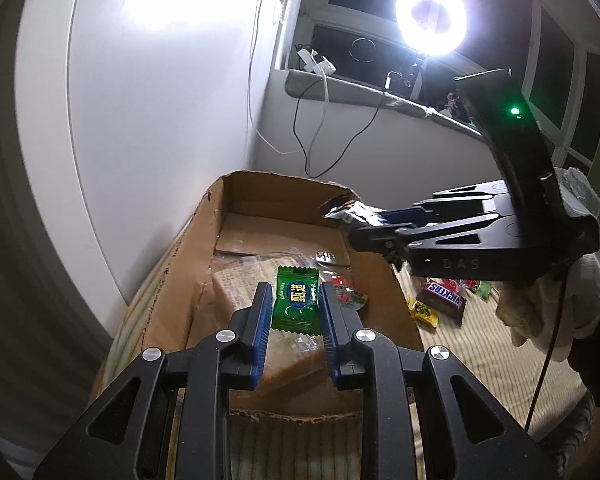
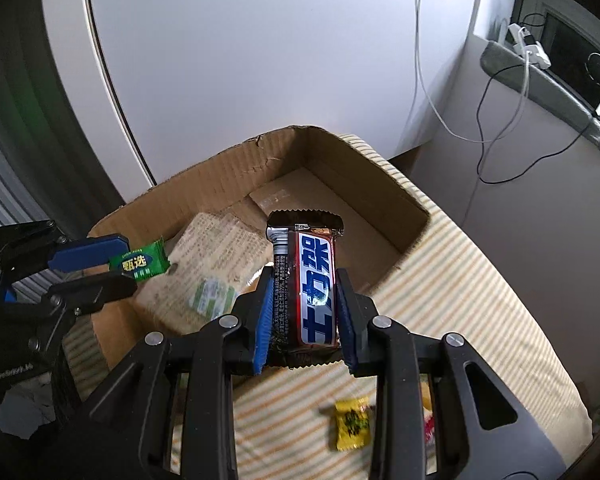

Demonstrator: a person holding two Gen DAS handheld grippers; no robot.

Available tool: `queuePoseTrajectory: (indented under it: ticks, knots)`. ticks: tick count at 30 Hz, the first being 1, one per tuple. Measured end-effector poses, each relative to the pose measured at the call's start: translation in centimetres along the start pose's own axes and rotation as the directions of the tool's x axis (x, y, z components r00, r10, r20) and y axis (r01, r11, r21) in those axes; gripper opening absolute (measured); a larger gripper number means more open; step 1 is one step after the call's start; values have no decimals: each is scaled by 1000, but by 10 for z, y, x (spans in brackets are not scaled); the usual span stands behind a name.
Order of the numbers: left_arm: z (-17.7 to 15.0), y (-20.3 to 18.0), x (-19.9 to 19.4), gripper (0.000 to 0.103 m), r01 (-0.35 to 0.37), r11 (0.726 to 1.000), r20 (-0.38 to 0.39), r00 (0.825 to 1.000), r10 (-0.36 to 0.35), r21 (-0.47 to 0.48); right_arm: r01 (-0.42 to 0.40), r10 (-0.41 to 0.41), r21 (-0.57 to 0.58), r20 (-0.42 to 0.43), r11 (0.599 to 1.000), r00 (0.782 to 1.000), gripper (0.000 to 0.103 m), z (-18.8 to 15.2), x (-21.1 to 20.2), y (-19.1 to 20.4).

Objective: Organize snacks
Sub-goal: 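Carry the chocolate bar with the right gripper while the left gripper carries the green candy into the box, then open both grippers over the box and withdraw them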

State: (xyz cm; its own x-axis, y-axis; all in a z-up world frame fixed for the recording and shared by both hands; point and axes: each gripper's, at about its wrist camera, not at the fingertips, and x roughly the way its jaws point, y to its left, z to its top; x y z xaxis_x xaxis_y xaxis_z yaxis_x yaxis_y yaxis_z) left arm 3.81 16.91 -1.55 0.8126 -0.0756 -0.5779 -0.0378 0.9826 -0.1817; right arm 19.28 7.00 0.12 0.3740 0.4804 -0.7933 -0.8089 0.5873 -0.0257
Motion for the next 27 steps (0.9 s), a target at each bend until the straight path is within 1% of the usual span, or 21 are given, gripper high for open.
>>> queuePoseTrajectory:
  ticks: [7, 16, 17, 18, 19, 20, 21, 22, 23, 24, 25, 27]
  knots:
    - [0, 1, 5, 22, 9, 1000, -9, 1000, -9, 3, -16, 16, 3, -15, 1000, 1000, 29, 4, 16, 2]
    - [0, -2, 6, 23, 9, 1000, -10, 1000, -9, 14, -17, 17, 2, -11, 1000, 1000, 30, 5, 20, 1]
    - [1, -3, 6, 25, 7, 1000, -10, 1000, -7, 16, -14, 14, 1, -10, 1000, 1000, 32, 5, 20, 1]
    - [1, -3, 6, 32, 3, 1000, -8, 1000, -3, 17, -12, 12, 1, -7, 1000, 1000, 40, 5, 19, 1]
    - [1, -3, 6, 43, -1, 1000, -7, 1000, 1, 18, -10, 10, 1, -1, 1000, 1000, 45, 5, 18, 1]
    - [1, -4, 5, 45, -4, 1000, -5, 1000, 4, 17, -8, 8, 3, 5, 1000, 1000, 57, 5, 17, 1]
    - [1, -4, 6, 46, -3, 1000, -4, 1000, 3, 17, -3, 3, 2, 14, 1000, 1000, 65, 5, 15, 2]
    - [1, -4, 6, 47, -2, 1000, -5, 1000, 2, 17, 3, -3, 1, 21, 1000, 1000, 68, 5, 13, 2]
    - [1, -4, 5, 49, -4, 1000, -6, 1000, 4, 16, 9, -9, 0, 27, 1000, 1000, 69, 6, 12, 3]
    - [2, -4, 5, 57, -7, 1000, -5, 1000, 7, 14, 14, -14, -1, 29, 1000, 999, 69, 6, 11, 3]
    - [2, -4, 4, 59, -8, 1000, -2, 1000, 8, 13, 21, -21, 0, 29, 1000, 999, 69, 6, 10, 3]
    - [2, -4, 3, 59, -6, 1000, 1, 1000, 6, 13, 33, -33, -3, 28, 999, 999, 69, 6, 7, 3]
